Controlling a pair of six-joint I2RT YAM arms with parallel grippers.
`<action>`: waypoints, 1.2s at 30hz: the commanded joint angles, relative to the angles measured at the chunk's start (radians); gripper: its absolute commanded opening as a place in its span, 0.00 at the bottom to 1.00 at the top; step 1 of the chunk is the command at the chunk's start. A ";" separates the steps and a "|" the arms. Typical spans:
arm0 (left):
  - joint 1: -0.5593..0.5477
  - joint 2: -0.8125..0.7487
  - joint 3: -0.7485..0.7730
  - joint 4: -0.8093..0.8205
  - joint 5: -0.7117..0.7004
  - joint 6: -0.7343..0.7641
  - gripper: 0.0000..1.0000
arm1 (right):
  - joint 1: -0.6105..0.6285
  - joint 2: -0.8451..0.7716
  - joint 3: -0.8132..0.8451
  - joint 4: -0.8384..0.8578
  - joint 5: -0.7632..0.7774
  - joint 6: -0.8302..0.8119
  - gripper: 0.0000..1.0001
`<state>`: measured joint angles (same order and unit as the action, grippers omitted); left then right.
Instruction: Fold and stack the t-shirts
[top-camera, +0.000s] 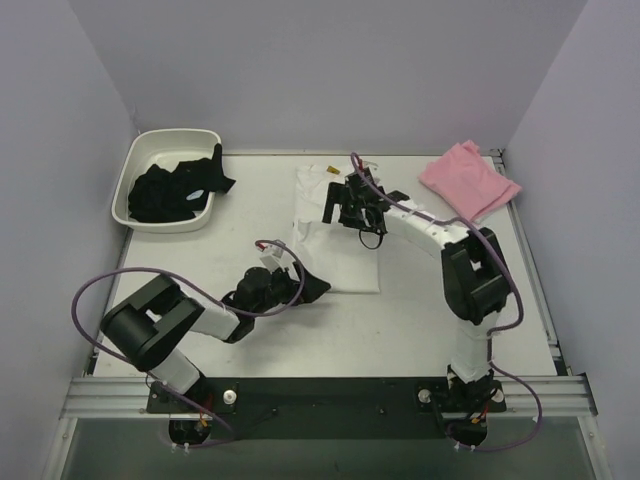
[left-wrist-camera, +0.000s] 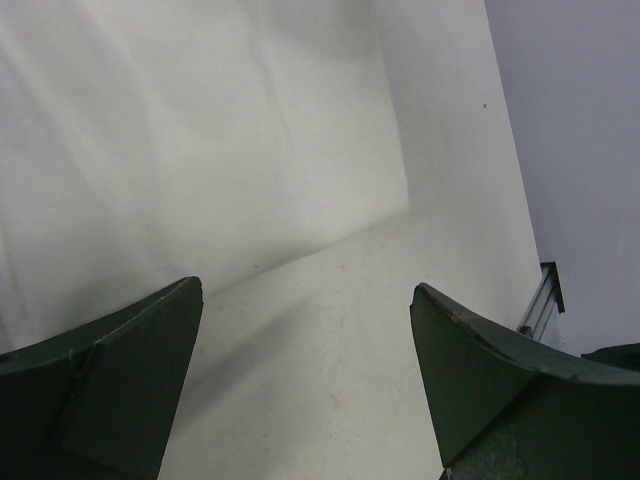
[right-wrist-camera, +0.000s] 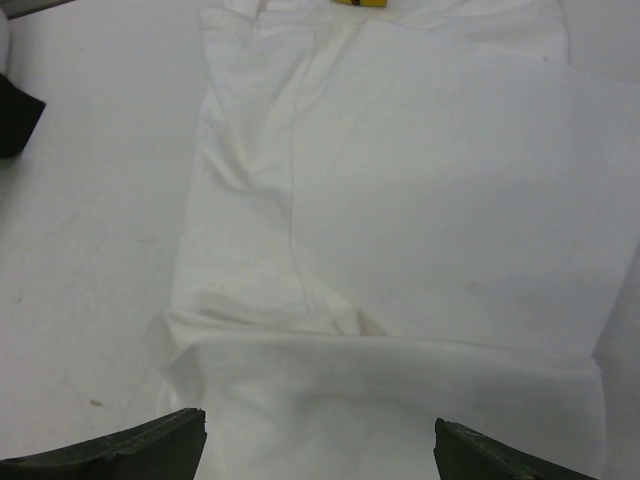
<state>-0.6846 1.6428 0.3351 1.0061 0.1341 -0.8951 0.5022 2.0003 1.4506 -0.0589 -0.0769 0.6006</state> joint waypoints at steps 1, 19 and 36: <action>-0.122 -0.165 0.024 -0.217 -0.120 0.041 0.95 | 0.071 -0.268 -0.088 -0.076 0.183 -0.107 1.00; -0.238 -0.328 0.379 -0.906 -0.393 0.226 0.95 | 0.113 -0.614 -0.517 -0.174 0.266 -0.090 1.00; -0.099 0.178 0.846 -1.525 -0.462 0.346 0.95 | 0.081 -0.383 -0.447 -0.229 0.368 -0.130 1.00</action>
<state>-0.7853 1.8198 1.1477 -0.4030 -0.2779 -0.5781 0.5957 1.6306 0.9932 -0.2543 0.2405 0.4870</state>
